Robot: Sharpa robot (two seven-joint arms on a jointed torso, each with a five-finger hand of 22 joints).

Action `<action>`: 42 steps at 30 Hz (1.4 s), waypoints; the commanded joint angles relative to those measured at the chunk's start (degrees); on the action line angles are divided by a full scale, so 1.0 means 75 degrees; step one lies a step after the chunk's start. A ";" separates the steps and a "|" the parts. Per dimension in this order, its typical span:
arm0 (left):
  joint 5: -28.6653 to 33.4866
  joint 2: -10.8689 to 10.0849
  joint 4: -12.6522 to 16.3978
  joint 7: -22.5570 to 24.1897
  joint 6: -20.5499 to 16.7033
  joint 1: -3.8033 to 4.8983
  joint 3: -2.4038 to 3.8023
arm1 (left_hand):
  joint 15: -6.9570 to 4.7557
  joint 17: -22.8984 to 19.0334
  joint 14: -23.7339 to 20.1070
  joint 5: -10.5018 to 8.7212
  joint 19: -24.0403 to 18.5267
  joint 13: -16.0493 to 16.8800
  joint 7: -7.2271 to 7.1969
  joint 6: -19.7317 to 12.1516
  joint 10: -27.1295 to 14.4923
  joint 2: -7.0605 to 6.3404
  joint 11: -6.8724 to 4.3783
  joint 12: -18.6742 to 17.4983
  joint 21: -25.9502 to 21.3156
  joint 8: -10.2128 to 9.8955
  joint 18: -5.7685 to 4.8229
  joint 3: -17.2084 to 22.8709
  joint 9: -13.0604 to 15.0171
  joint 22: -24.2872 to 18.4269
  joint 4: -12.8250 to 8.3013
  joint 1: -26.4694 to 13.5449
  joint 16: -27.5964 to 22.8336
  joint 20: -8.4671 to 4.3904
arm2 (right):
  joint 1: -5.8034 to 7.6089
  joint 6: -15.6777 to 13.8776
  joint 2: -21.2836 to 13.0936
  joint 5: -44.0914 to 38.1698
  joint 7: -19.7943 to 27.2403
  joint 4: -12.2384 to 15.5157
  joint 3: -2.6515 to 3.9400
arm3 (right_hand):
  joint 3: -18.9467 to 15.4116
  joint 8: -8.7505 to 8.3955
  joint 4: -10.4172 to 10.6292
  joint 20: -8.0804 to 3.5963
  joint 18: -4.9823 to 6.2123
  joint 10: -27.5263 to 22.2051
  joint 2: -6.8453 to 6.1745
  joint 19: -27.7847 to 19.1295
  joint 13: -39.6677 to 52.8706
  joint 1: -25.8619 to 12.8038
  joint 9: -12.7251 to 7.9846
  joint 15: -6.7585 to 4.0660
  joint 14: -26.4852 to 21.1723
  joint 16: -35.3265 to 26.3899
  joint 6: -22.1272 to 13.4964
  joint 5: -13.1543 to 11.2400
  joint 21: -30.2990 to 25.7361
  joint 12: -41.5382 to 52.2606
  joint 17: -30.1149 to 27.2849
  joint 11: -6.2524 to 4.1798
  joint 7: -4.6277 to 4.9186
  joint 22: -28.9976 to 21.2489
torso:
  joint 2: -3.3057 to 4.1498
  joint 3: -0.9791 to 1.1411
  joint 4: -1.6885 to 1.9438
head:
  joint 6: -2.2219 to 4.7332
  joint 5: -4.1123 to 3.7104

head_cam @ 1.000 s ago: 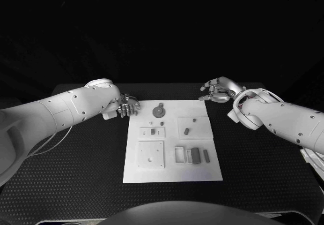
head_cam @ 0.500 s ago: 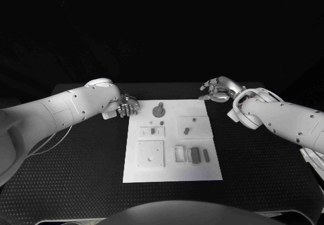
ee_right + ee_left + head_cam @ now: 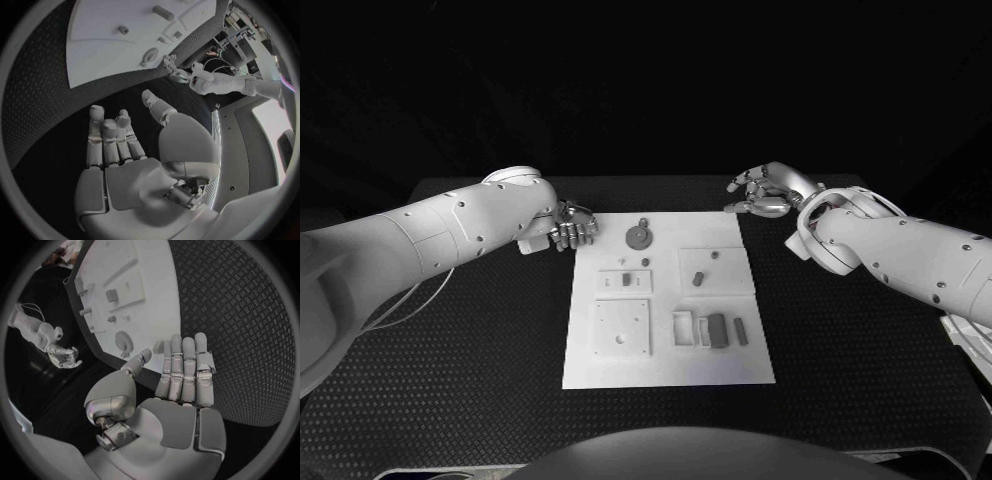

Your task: Assemble the parts on the task board

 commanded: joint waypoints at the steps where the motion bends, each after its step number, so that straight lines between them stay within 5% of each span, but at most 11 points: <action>1: 0.0022 0.0019 -0.0012 0.0071 0.0141 0.0002 0.0002 | -0.0025 0.0010 0.0054 -0.0046 0.0058 0.0013 0.0015 0.0056 0.0028 0.0009 -0.0002 -0.0009 -0.0035 -0.0039 -0.0045 -0.0015 0.0014 0.0118 -0.0046 0.0063 -0.0016 -0.0010 | -0.0003 0.0039 -0.0001 -0.0018 0.0058 0.0019 0.0002 | 0.0012 0.0044 -0.0010 0.0006 0.0159 -0.0031 -0.0004 -0.0043 -0.0014 -0.0046 -0.0013 -0.0067 -0.0004 0.0024 0.0013 -0.0002 -0.0035 0.0028 -0.0011 0.0000 0.0106 0.0114 | 0.0002 0.0001 0.0001 | -0.0011 -0.0003; 14: 0.0096 0.0073 -0.0083 0.0106 0.0189 -0.0025 -0.0001 | -0.0030 0.0015 0.0066 -0.0174 0.0093 0.0023 0.0012 0.0079 0.0035 -0.0025 -0.0005 -0.0005 -0.0080 -0.0099 -0.0054 0.0013 0.0105 0.0131 -0.0057 0.0403 -0.0019 -0.0018 | -0.0003 0.0041 0.0007 -0.0018 0.0058 0.0012 0.0002 | 0.0012 0.0046 -0.0011 0.0006 0.0159 -0.0032 -0.0002 -0.0044 -0.0018 -0.0047 -0.0014 -0.0067 -0.0005 0.0025 0.0013 -0.0002 -0.0035 0.0031 -0.0013 0.0000 0.0107 0.0114 | 0.0002 -0.0001 -0.0002 | -0.0039 -0.0040; 23: 0.0211 0.0074 -0.0116 0.0125 0.0160 -0.0025 -0.0002 | -0.0036 0.0018 0.0084 -0.0234 0.0121 0.0028 0.0006 0.0106 0.0051 0.0115 -0.0011 -0.0001 -0.0102 -0.0126 -0.0058 0.0026 0.0155 0.0136 -0.0029 0.0588 -0.0018 -0.0022 | -0.0003 0.0043 0.0009 -0.0018 0.0059 0.0012 0.0002 | 0.0012 0.0047 -0.0012 0.0007 0.0159 -0.0033 -0.0002 -0.0044 -0.0021 -0.0047 -0.0015 -0.0066 -0.0006 0.0026 0.0013 -0.0002 -0.0035 0.0033 -0.0015 0.0000 0.0107 0.0114 | -0.0001 0.0000 0.0001 | -0.0036 -0.0026; 25: 0.0221 0.0079 -0.0116 0.0137 0.0172 -0.0025 -0.0002 | -0.0037 0.0017 0.0090 -0.0371 0.0129 0.0027 0.0003 0.0118 0.0058 0.0160 -0.0013 -0.0004 -0.0119 -0.0148 -0.0061 0.0019 0.0183 0.0137 -0.0025 0.0682 -0.0023 -0.0025 | -0.0003 0.0044 0.0008 -0.0018 0.0059 0.0012 0.0002 | 0.0012 0.0047 -0.0012 0.0007 0.0159 -0.0033 -0.0002 -0.0044 -0.0021 -0.0047 -0.0015 -0.0066 -0.0006 0.0026 0.0012 -0.0002 -0.0035 0.0033 -0.0015 0.0000 0.0107 0.0114 | -0.0001 0.0002 0.0004 | -0.0041 -0.0024; 27: 0.0253 0.0084 -0.0119 0.0147 0.0163 -0.0025 -0.0002 | -0.0049 0.0009 0.0103 -0.0996 0.0151 0.0020 -0.0010 0.0144 0.0070 0.0037 -0.0022 -0.0017 -0.0159 -0.0192 -0.0062 0.0283 0.0220 0.0122 0.0145 0.0938 -0.0039 -0.0027 | -0.0003 0.0044 0.0008 -0.0018 0.0059 0.0014 0.0002 | 0.0012 0.0048 -0.0012 0.0007 0.0159 -0.0033 -0.0002 -0.0044 -0.0022 -0.0047 -0.0015 -0.0066 -0.0006 0.0027 0.0012 -0.0002 -0.0036 0.0033 -0.0015 0.0000 0.0107 0.0114 | -0.0002 0.0001 0.0004 | -0.0041 -0.0020; 32: 0.0266 0.0087 -0.0108 0.0208 0.0103 -0.0025 -0.0002 | -0.0020 -0.0015 0.0055 -0.1041 0.0107 -0.0010 0.0029 0.0095 0.0012 0.0030 0.0016 -0.0077 -0.0228 -0.0296 -0.0086 0.0427 0.0237 0.0119 0.0263 0.1063 -0.0096 -0.0013 | -0.0003 0.0044 0.0009 -0.0018 0.0056 0.0012 0.0002 | 0.0012 0.0048 -0.0013 0.0007 0.0159 -0.0034 -0.0002 -0.0044 -0.0023 -0.0047 -0.0016 -0.0066 -0.0006 0.0027 0.0012 -0.0001 -0.0036 0.0034 -0.0016 0.0000 0.0107 0.0114 | 0.0000 -0.0001 0.0002 | -0.0048 -0.0012; 42: 0.0381 0.0071 -0.0091 0.0316 0.0077 -0.0026 -0.0003 | -0.0004 -0.0030 0.0070 -0.1217 0.0115 -0.0045 0.0025 0.0178 0.0052 0.0549 0.0019 -0.0124 -0.0294 -0.0406 -0.0090 0.0615 0.0286 0.0142 0.0151 0.1493 -0.0129 0.0007 | -0.0003 0.0047 0.0014 -0.0018 0.0055 0.0008 0.0002 | 0.0013 0.0050 -0.0015 0.0007 0.0159 -0.0035 -0.0001 -0.0044 -0.0026 -0.0046 -0.0017 -0.0066 -0.0007 0.0028 0.0012 -0.0002 -0.0036 0.0036 -0.0018 0.0000 0.0107 0.0114 | -0.0002 0.0000 0.0001 | -0.0050 -0.0007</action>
